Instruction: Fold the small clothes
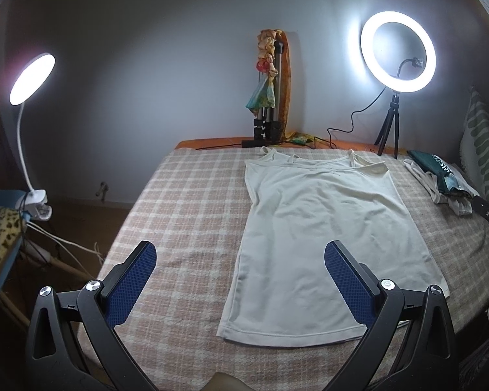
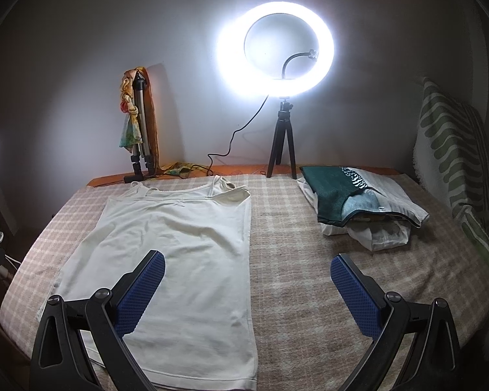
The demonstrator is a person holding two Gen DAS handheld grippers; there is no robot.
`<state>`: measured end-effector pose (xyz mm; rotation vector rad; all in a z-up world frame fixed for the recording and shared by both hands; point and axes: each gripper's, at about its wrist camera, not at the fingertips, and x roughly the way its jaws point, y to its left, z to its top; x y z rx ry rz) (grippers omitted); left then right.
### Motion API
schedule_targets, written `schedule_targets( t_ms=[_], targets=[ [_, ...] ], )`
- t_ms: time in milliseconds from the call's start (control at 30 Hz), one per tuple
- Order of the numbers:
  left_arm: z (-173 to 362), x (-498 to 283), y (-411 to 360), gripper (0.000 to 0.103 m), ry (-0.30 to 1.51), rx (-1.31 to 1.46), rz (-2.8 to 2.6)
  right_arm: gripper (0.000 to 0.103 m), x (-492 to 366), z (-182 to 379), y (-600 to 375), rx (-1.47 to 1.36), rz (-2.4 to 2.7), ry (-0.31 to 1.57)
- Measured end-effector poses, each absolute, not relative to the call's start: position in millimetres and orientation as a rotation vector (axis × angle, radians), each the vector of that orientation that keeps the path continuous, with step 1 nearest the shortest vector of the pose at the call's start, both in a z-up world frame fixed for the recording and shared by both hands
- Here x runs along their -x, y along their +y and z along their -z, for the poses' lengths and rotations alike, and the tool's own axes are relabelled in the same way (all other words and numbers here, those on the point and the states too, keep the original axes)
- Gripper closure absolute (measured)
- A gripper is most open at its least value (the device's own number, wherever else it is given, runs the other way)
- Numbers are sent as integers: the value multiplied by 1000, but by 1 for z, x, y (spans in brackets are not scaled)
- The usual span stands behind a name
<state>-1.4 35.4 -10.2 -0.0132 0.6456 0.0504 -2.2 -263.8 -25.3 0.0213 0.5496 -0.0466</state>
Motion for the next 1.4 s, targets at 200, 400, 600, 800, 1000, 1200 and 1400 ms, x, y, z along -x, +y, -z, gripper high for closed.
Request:
schedule_targets(
  t_ms=[200,400,600,800,1000,1200,1400],
  targets=[
    [19,1,49,8,670,24,-47,0,-10,26,-242,-6,6,559],
    [41,-1,66,20,700,125,35,8,-29,17,-215,-7,-98,571],
    [73,-10,75,44,821,191,56,20,-67,11,-177,31,-253,625],
    [96,-16,77,54,906,239,105,23,-123,15,-123,72,-429,738],
    [116,-24,85,64,978,292,108,31,-181,20,-64,116,-509,802],
    [122,-29,86,70,995,299,131,37,-235,40,-21,121,-555,891],
    [131,-35,87,73,1021,324,151,47,-277,69,7,83,-573,995]
  ],
)
